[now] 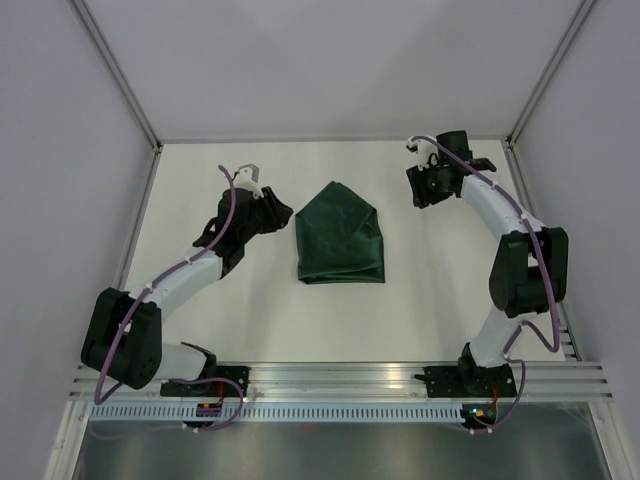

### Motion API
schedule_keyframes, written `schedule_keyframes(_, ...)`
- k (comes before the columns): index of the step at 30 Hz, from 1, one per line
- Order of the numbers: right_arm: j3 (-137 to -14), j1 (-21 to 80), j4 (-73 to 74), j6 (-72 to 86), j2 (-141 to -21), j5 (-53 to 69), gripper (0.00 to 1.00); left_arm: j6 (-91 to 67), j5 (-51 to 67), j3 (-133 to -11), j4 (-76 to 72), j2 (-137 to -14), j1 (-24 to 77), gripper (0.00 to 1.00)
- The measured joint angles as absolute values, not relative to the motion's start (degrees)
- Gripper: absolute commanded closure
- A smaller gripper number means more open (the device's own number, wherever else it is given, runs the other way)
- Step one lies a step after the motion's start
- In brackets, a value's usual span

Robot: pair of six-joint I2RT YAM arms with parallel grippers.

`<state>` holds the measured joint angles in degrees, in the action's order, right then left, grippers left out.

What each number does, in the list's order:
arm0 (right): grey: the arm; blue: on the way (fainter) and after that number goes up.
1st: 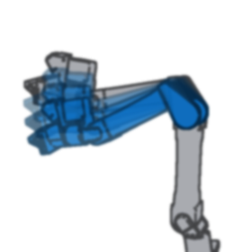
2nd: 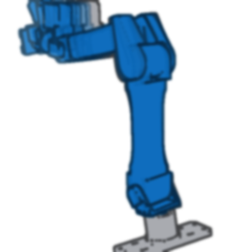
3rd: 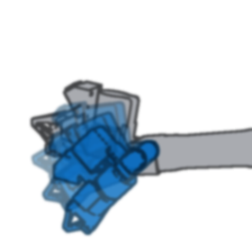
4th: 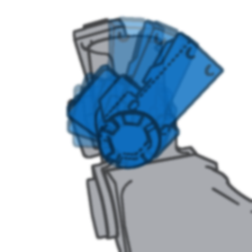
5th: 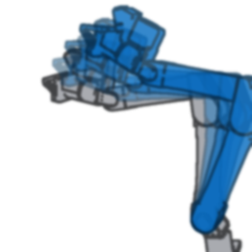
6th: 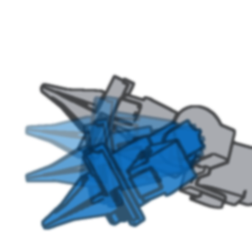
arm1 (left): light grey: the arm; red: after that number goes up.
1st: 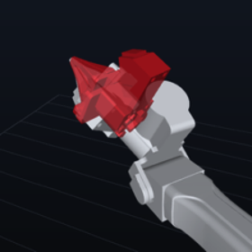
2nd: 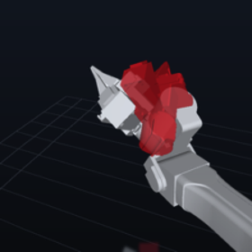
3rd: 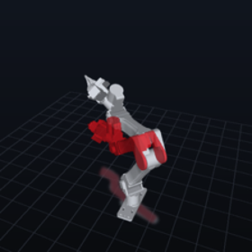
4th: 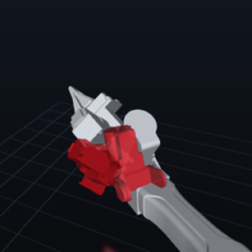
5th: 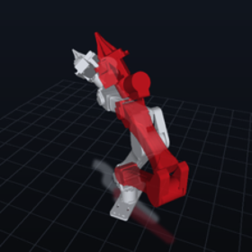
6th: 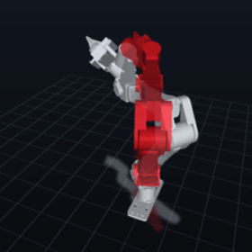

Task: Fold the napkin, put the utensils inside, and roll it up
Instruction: Fold the napkin, then roll the napkin with the utensil

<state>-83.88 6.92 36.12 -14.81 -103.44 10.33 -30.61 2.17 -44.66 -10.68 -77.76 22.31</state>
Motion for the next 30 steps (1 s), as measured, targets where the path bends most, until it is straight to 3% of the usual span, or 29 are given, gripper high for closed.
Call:
schedule_keyframes(6,-77.12,15.33,30.63,-26.85,-94.08,12.38,0.50,-29.34,3.09,-44.56,-11.99,-73.52,22.31,0.55)
schedule_keyframes(15,-53.41,28.56,21.47,-38.54,-84.36,14.26,0.45,-29.06,2.15,-37.95,-11.84,-61.14,22.37,0.51)
schedule_keyframes(30,-49.65,40.38,15.33,-47.27,-84.36,13.63,0.35,-29.04,-0.54,-37.54,-9.32,-53.65,22.37,0.50)
